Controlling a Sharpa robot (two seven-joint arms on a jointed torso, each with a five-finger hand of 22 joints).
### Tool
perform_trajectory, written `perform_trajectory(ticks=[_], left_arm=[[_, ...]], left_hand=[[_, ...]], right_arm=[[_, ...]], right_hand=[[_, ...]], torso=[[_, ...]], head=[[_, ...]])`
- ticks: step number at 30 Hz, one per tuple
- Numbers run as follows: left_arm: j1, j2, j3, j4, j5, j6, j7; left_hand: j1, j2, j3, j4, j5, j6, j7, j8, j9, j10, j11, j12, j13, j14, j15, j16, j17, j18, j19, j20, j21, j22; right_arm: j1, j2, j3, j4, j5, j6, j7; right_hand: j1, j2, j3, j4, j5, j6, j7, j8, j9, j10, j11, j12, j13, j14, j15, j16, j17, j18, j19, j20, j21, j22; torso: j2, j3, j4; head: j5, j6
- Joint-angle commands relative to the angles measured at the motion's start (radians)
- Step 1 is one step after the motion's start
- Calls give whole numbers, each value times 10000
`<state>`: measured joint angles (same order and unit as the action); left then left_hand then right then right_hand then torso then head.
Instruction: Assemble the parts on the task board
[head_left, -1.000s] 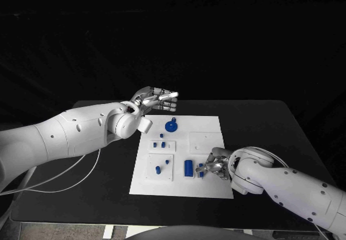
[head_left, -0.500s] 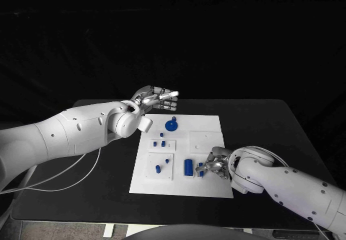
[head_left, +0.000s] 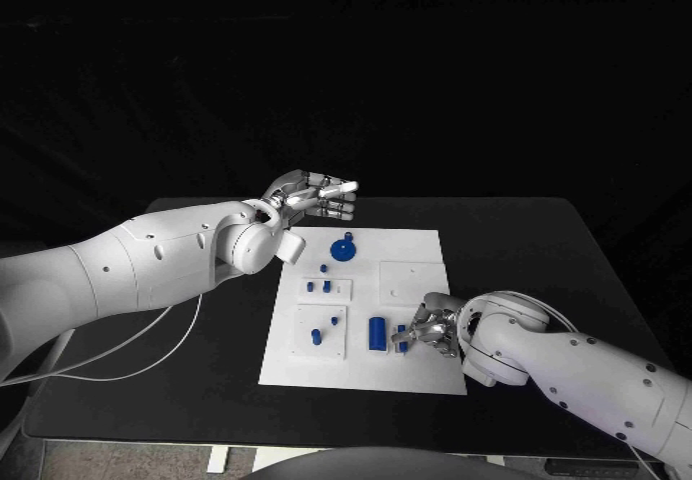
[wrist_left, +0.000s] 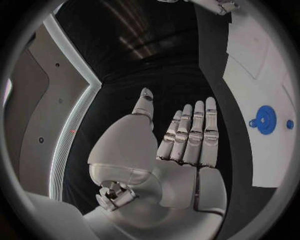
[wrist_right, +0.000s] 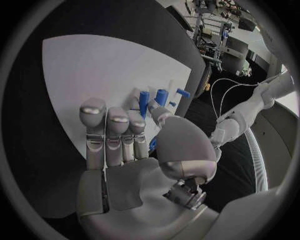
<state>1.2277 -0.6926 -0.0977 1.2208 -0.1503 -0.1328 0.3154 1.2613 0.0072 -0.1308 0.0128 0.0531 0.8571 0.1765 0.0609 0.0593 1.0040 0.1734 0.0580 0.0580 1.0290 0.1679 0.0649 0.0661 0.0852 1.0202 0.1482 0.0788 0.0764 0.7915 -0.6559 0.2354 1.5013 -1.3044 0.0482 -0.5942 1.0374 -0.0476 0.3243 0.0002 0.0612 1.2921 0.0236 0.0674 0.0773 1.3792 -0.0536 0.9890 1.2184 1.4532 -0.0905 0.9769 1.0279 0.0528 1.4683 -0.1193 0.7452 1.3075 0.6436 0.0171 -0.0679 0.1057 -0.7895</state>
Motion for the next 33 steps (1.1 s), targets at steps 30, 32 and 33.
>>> perform_trajectory(ticks=[30,32,33], left_arm=[[0,14,0,14,-24,143,61],[-3,15,0,11,-24,144,62],[-5,17,0,10,-24,145,63]], left_hand=[[15,116,-45,13,-20,-40,-1,-15,-14,-49,-11,64,11,-72,2,-43,12,115,-19,52,42,12],[15,116,-45,13,-20,-40,-1,-15,-14,-49,-11,64,11,-72,2,-43,12,115,-19,52,42,12],[15,116,-45,13,-20,-40,-1,-15,-14,-49,-11,64,11,-72,2,-43,12,115,-19,52,42,12]], right_arm=[[-40,-30,-34,6,132,250,239],[-41,-32,-34,-8,136,284,257],[-41,-32,-34,-20,137,302,268]], right_hand=[[610,172,-85,-235,-120,-69,-26,-35,-25,-34,-17,-77,-22,0,-95,-78,16,-137,275,-34,-80,896],[728,240,-28,-507,-138,-66,-6,-32,-36,-29,-21,-87,-16,-1,-107,-83,29,-151,269,-56,-84,896],[727,287,-23,-605,-136,-61,-24,-30,-39,-28,-21,-98,-15,-5,-109,-98,27,-157,267,-59,-90,895]], torso=[[0,-4,3],[-1,-2,-2],[-1,-1,-4]], head=[[19,-58],[24,-68],[25,-73]])
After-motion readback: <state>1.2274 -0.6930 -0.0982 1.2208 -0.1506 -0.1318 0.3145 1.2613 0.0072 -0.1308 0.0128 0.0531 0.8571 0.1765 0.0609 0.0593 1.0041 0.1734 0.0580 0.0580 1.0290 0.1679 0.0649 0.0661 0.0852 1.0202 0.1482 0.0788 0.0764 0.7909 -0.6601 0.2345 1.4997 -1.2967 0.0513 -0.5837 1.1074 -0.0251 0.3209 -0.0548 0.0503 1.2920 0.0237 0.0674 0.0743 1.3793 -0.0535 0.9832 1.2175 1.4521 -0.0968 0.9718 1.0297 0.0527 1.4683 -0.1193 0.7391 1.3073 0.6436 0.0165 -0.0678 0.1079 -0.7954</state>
